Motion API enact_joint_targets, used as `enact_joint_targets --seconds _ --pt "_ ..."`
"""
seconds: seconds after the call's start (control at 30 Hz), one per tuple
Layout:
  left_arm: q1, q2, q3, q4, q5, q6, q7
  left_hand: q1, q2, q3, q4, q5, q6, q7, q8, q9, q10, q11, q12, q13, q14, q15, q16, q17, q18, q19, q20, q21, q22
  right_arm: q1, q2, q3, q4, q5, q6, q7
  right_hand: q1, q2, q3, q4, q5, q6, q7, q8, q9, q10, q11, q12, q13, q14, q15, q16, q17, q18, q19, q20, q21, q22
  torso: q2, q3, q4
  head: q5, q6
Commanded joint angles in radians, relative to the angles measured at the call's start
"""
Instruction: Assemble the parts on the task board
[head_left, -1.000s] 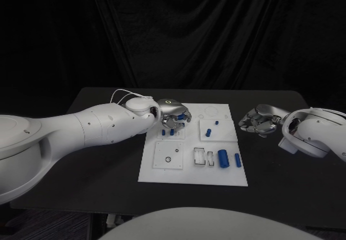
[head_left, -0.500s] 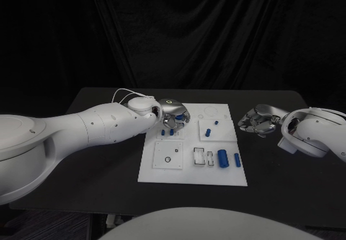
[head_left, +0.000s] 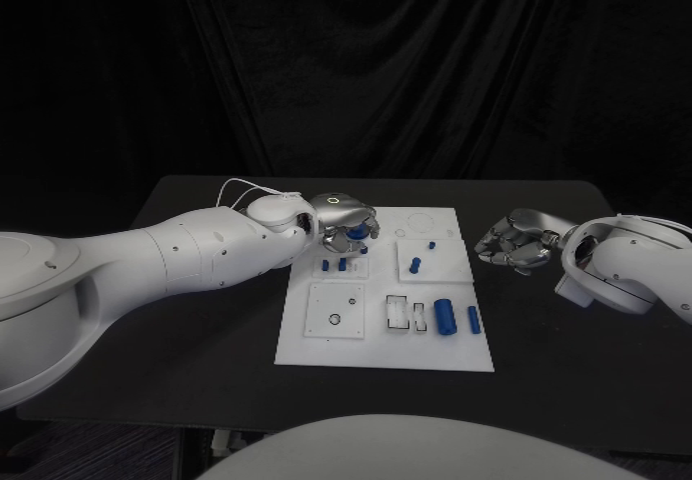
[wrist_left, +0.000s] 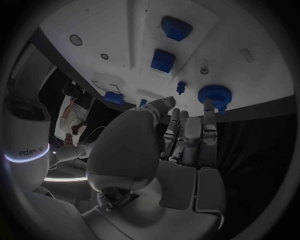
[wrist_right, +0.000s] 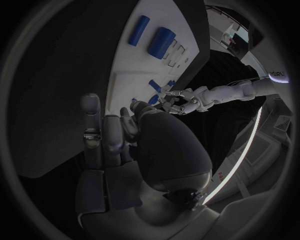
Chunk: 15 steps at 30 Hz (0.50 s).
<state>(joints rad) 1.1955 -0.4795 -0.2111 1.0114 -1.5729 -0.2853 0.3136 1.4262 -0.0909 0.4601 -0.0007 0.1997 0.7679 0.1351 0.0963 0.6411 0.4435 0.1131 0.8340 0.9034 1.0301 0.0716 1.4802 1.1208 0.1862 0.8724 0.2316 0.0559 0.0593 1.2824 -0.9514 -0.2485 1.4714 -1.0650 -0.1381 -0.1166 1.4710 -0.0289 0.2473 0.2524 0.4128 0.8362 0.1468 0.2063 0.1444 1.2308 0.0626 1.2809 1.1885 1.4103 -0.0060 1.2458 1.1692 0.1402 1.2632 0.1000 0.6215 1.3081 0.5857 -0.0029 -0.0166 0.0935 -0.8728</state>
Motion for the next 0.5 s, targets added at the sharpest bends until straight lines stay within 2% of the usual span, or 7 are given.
enact_joint_targets --seconds 0.03,0.2,0.33,0.37,0.43,0.47,0.5 --pt "0.0 -0.014 0.001 0.017 -0.003 -0.103 0.072 -0.005 -0.002 0.01 -0.018 -0.033 0.002 -0.02 -0.001 0.0 -0.029 -0.012 0.029 0.021 -0.033 -0.007 0.032 0.039 0.003 -0.054 -0.003 0.0 -0.002 -0.002 -0.002 0.001 0.001 -0.001 0.009 -0.011 0.0 -0.01 0.007 -0.002 0.007 0.003 0.001 0.004 -0.002 -0.01 -0.001 -0.008 -0.003 -0.006 -0.003 -0.007 -0.002 0.018 -0.005 -0.002 -0.006 0.043 -0.001 0.0004 0.0011 -0.003 0.0" --pt "0.011 -0.05 0.002 0.059 -0.003 -0.159 0.112 -0.022 -0.004 0.016 -0.027 -0.046 -0.01 -0.039 0.016 0.009 -0.088 -0.025 0.104 0.071 -0.015 -0.019 0.08 0.106 0.005 -0.097 0.0 0.0 -0.002 -0.002 -0.005 0.001 0.002 -0.001 0.01 -0.013 0.0 -0.01 0.007 -0.002 0.007 0.003 0.001 0.004 -0.002 -0.01 -0.001 -0.008 -0.003 -0.006 -0.003 -0.007 -0.002 0.018 -0.005 -0.002 -0.006 0.043 0.0 -0.0002 0.0016 -0.007 0.0" --pt "0.032 -0.086 0.002 0.106 0.068 -0.193 0.157 -0.033 0.001 0.019 -0.022 -0.053 -0.036 -0.06 0.032 0.018 -0.163 -0.022 0.136 0.089 -0.148 -0.017 0.079 0.04 0.003 -0.136 0.003 -0.001 -0.002 -0.002 -0.008 0.001 0.001 -0.001 0.009 -0.014 0.0 -0.01 0.007 -0.002 0.007 0.003 0.001 0.004 -0.002 -0.01 -0.001 -0.008 -0.003 -0.006 -0.003 -0.007 -0.002 0.018 -0.005 -0.002 -0.006 0.043 -0.001 0.0004 0.0009 -0.005 0.0" --pt "0.037 -0.095 0.002 0.118 0.1 -0.197 0.169 -0.031 0.004 0.026 -0.017 -0.044 -0.044 -0.062 0.034 0.018 -0.18 -0.026 0.135 0.083 -0.227 -0.021 0.068 -0.006 0.003 -0.168 0.003 -0.001 -0.002 -0.002 -0.008 0.001 0.001 -0.001 0.009 -0.014 0.0 -0.01 0.007 -0.002 0.007 0.003 0.001 0.004 -0.002 -0.01 -0.001 -0.008 -0.003 -0.006 -0.003 -0.007 -0.002 0.018 -0.005 -0.002 -0.006 0.043 -0.001 0.0004 0.001 -0.004 0.0" --pt "0.046 -0.115 0.002 0.14 0.176 -0.2 0.193 -0.041 -0.001 0.046 0.006 -0.03 -0.066 -0.067 0.028 0.014 -0.221 -0.021 0.071 0.017 -0.594 -0.018 -0.064 -0.269 0.002 -0.365 0.023 0.005 0.01 -0.002 -0.009 0.001 0.0 -0.001 0.009 -0.015 0.0 -0.01 0.007 -0.002 0.007 0.003 0.001 0.004 -0.002 -0.01 -0.001 -0.008 -0.003 -0.006 -0.003 -0.007 -0.002 0.018 -0.005 -0.002 -0.006 0.043 -0.001 0.0006 0.0011 -0.003 0.0" --pt "0.05 -0.127 0.002 0.153 0.232 -0.199 0.211 -0.048 -0.004 0.051 0.024 -0.031 -0.077 -0.067 0.021 0.009 -0.241 -0.018 0.026 -0.032 -0.602 -0.014 -0.154 -0.323 0.004 -0.492 0.039 -0.001 0.003 -0.002 -0.009 0.001 0.0 -0.001 0.008 -0.015 0.0 -0.01 0.007 -0.002 0.007 0.003 0.001 0.004 -0.002 -0.01 -0.001 -0.008 -0.003 -0.006 -0.003 -0.007 -0.002 0.018 -0.005 -0.002 -0.006 0.043 -0.001 0.0009 0.0004 -0.001 0.0" --pt "0.053 -0.136 0.002 0.162 0.281 -0.195 0.228 -0.053 0.0 0.051 0.038 -0.023 -0.087 -0.071 0.013 0.005 -0.263 -0.014 -0.004 -0.059 -0.619 -0.009 -0.215 -0.357 -0.023 -0.682 0.04 -0.008 -0.009 -0.002 -0.009 0.001 -0.001 -0.001 0.008 -0.015 0.0 -0.01 0.007 -0.002 0.007 0.003 0.001 0.004 -0.002 -0.01 -0.001 -0.008 -0.003 -0.006 -0.003 -0.007 -0.002 0.018 -0.005 -0.002 -0.006 0.043 -0.001 0.0011 0.0 0.002 0.0"
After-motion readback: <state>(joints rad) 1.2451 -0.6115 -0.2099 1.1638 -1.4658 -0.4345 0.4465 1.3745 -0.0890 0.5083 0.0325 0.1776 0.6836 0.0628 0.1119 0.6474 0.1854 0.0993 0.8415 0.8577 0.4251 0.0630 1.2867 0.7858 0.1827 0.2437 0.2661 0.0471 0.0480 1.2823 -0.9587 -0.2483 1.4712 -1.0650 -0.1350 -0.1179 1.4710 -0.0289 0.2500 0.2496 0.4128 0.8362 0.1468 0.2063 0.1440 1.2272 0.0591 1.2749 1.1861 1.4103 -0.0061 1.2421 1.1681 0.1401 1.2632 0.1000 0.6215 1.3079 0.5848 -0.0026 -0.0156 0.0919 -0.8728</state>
